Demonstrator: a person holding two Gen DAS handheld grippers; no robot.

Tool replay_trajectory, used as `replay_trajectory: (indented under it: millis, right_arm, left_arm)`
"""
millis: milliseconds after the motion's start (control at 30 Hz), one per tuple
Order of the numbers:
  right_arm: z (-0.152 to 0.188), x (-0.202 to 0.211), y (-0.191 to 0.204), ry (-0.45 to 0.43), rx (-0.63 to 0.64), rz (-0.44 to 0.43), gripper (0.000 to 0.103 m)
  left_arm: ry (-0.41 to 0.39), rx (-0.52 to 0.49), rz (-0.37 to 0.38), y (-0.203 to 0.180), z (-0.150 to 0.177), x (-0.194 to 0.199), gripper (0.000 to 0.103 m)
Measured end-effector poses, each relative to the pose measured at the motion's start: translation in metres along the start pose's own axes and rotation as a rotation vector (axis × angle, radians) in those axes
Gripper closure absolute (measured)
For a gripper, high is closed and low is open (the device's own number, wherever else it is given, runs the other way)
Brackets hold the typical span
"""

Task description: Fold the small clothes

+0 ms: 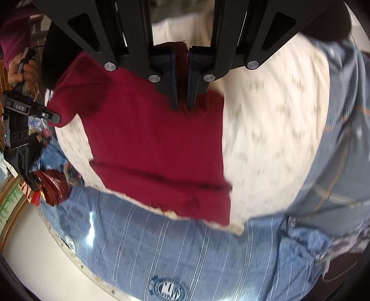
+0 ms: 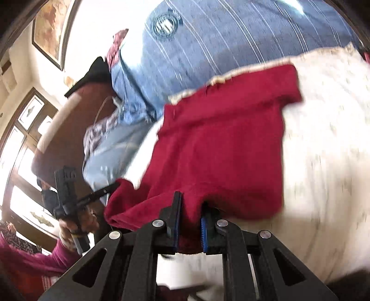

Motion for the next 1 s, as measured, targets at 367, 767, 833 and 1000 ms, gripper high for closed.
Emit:
replay_trajectory:
  millis: [367,767,833,1000]
  right_arm:
    - [-0.114,-0.040,-0.028,-0.144,0.045,0.114,0.091]
    - [-0.190,-0.112,-0.114,-0.113,-0.115,0.224,0.087]
    - [-0.188,-0.127,-0.128,-0.049,-0.183,0.256,0.086]
    - [-0.179,-0.080,-0.112,-0.209,-0.159,0.216,0.041]
  left_arm:
    - [-0.097,0.006,-0.062,0.004,-0.096,-0.086,0.098]
    - [-0.078,0.061,-0.161,0.022,-0.185,-0.215,0.094]
    - [-0.073,0.101,-0.155,0.031,-0.191,-0.225,0.087]
    - [-0.143,0.135,-0.125,0.046,-0.193,-0.205,0.049]
Point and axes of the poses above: each gripper's, at about its wrist camera, not at the fingertips, and x roughly against the way its jaws point, y to its left, z to its underside, the point moved 2 cm from there along -x, roughly the way its jaws point, and after that the axes turned 2 degrees about -y, right-handed, at the moved point
